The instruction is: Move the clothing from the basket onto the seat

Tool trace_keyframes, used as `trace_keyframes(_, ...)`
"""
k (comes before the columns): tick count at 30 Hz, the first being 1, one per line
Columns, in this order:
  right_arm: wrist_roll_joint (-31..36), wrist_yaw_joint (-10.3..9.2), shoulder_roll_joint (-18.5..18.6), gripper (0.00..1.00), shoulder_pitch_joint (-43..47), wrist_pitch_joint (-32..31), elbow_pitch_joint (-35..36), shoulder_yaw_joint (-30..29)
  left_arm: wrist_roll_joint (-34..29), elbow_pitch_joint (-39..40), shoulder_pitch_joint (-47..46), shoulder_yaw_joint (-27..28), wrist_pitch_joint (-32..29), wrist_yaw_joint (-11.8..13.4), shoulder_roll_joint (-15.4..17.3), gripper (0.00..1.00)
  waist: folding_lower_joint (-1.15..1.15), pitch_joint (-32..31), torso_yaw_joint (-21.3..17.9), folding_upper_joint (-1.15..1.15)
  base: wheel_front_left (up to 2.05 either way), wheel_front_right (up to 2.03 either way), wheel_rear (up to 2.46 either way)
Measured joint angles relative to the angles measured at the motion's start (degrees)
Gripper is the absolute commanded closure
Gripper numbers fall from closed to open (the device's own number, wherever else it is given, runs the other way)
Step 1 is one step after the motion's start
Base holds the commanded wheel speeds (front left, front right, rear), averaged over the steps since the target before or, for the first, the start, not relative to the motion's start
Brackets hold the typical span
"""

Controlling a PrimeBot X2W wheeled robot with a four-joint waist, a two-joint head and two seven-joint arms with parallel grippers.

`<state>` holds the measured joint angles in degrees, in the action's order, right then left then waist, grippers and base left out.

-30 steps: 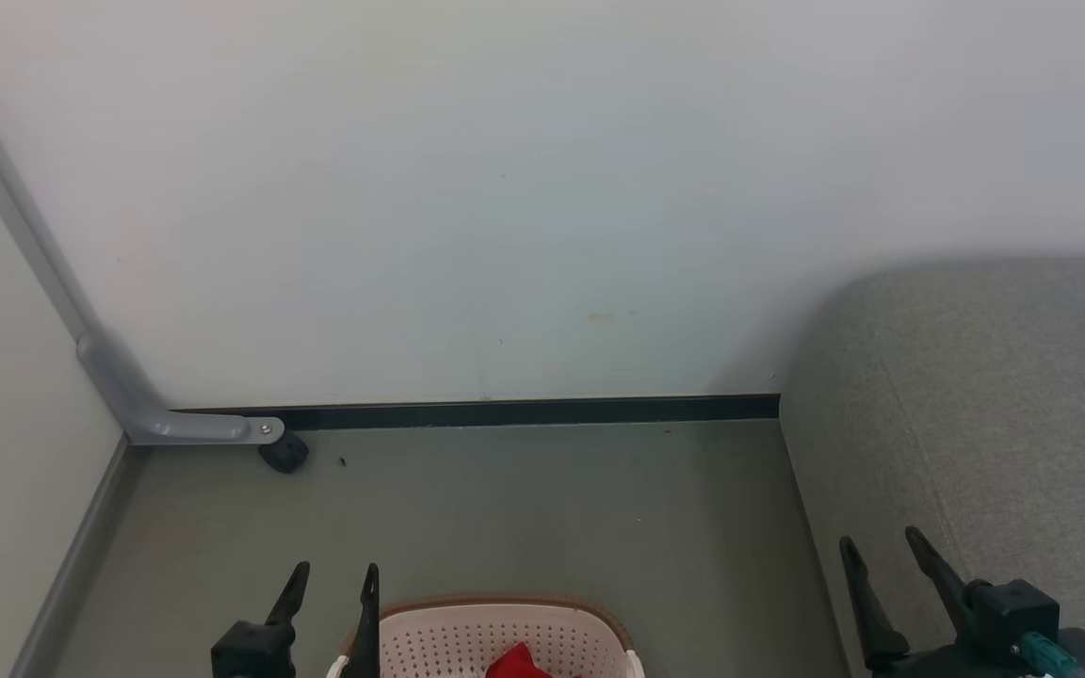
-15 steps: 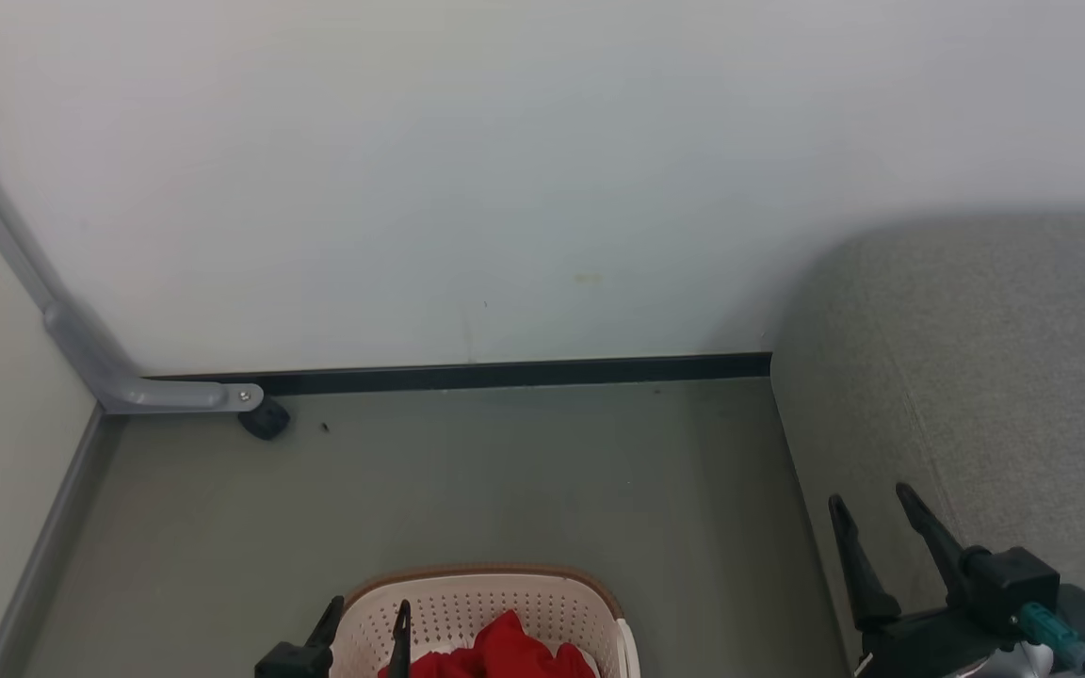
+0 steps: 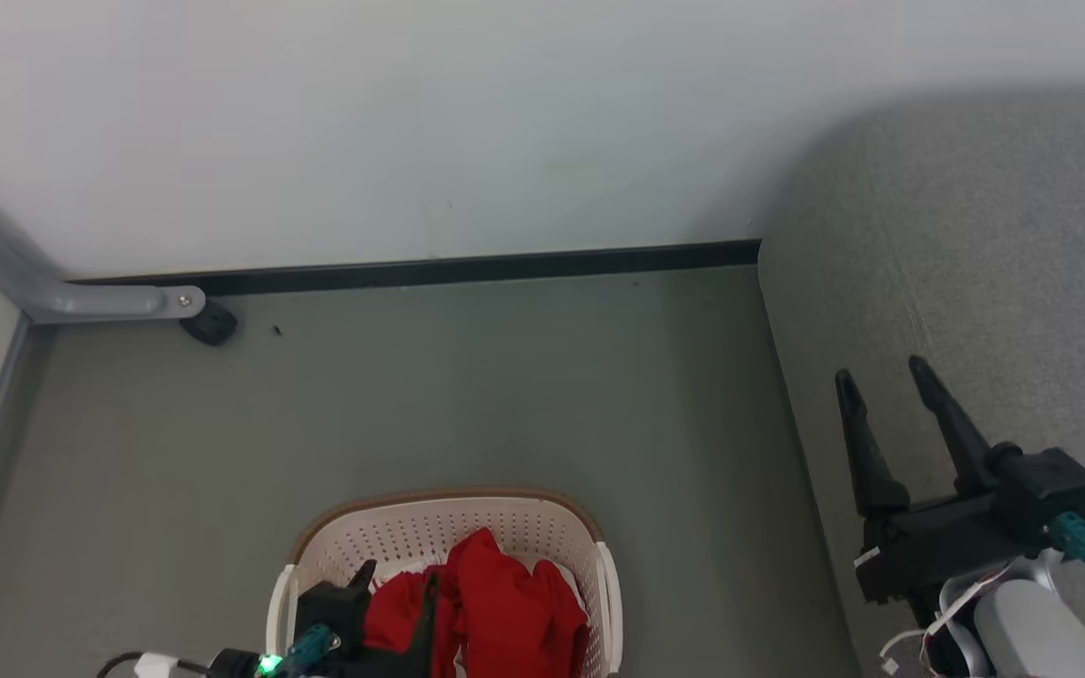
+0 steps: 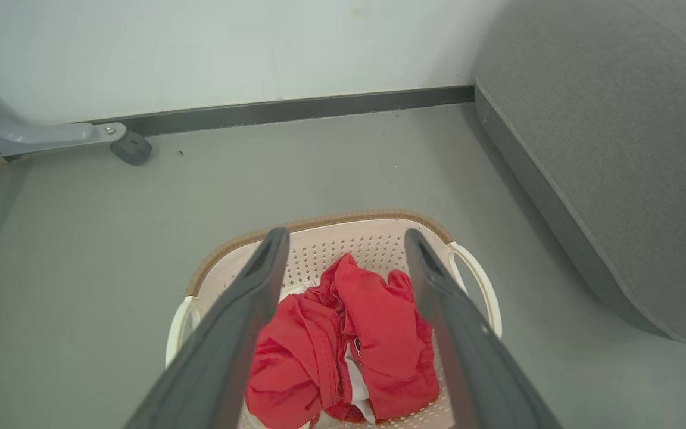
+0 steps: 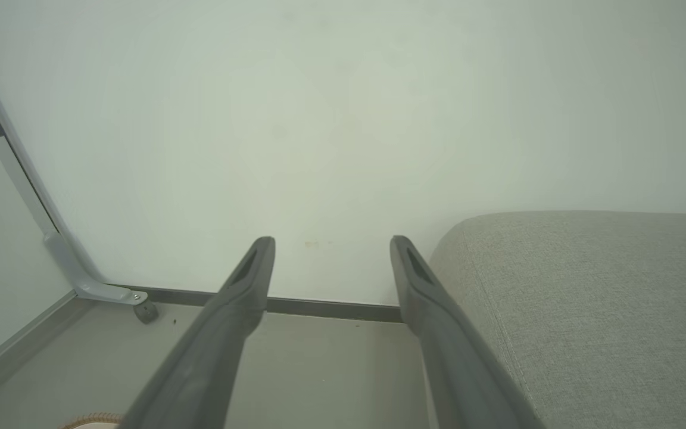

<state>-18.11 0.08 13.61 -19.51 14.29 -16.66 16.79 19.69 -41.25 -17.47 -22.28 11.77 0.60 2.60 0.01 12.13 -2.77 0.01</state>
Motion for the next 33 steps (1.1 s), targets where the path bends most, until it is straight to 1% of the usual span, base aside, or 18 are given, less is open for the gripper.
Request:
trace_keyframes(4,0.0,0.02,0.0,0.00,-1.6,0.0,1.9,-0.9,0.4,-2.7,-2.6,-1.2,-1.5,-0.1,-0.2,0.00,0.00,3.1,-0.7,0.00,0.00,0.00,0.00)
trace_keyframes(6,0.0,0.37,0.0,0.00,-2.6,0.0,3.4,-1.1,0.9,-4.7,-4.1,-2.2,-2.7,-0.1,-0.3,0.00,0.00,5.6,-1.2,0.00,0.00,0.00,0.00)
trace_keyframes(13,0.0,0.60,0.0,0.00,-6.3,0.0,6.3,-2.1,7.3,-4.9,-7.4,-7.9,-4.9,0.5,-0.3,0.00,0.01,11.4,-2.6,0.00,0.00,0.00,0.00)
trace_keyframes(19,0.1,0.78,0.1,0.00,-8.6,0.2,8.7,-2.7,12.7,-5.9,-10.3,-10.5,-7.2,1.4,-0.3,0.00,0.01,16.2,-3.8,0.00,0.00,0.00,0.00)
trace_keyframes(22,0.2,0.94,0.1,0.00,-9.8,0.2,9.8,-3.0,14.7,-6.5,-11.6,-11.8,-8.6,1.4,-0.3,0.00,0.00,18.6,-4.4,0.00,0.00,0.00,0.00)
trace_keyframes(30,0.5,1.03,0.1,0.00,-13.0,0.3,13.5,-3.8,19.2,-8.4,-16.1,-13.5,-11.4,1.5,-0.3,0.00,0.00,24.6,-6.0,0.01,0.00,0.00,0.00)
trace_keyframes(33,0.7,1.45,0.1,0.00,-13.9,0.4,15.0,-3.9,20.1,-9.3,-18.1,-13.2,-12.1,2.0,-0.3,0.00,0.00,26.7,-6.5,0.01,0.00,0.00,0.00)
